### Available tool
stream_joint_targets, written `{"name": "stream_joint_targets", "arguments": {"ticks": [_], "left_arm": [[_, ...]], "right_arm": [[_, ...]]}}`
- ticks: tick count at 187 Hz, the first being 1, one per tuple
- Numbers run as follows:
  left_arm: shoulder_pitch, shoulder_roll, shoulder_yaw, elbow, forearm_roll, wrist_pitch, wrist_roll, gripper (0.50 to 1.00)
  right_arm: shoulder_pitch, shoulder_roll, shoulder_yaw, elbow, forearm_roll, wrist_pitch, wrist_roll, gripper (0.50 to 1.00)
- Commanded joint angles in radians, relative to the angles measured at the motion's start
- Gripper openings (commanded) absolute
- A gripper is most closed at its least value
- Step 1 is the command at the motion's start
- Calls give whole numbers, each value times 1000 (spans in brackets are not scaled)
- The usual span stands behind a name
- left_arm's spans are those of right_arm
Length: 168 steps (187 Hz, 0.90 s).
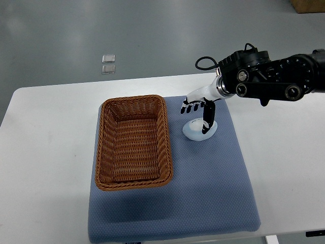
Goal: Place blue toy in brown basket
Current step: 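Lower the right hand and close its fingers around the egg-shaped toy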
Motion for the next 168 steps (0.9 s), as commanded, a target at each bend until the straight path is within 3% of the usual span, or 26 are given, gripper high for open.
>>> {"name": "stream_joint_targets", "arguments": {"ticks": [1,89,168], "left_arm": [[0,0,-1,-1,0,0,0,1000],[0,0,2,0,0,1,0,1000],[0,0,0,0,0,1,0,1000]], "right_arm": [[-25,7,1,-17,-1,-14,-4,891],[-107,23,14,-56,-1,-46,-4,889],[-153,69,11,-113,-11,-68,-4,770]]}}
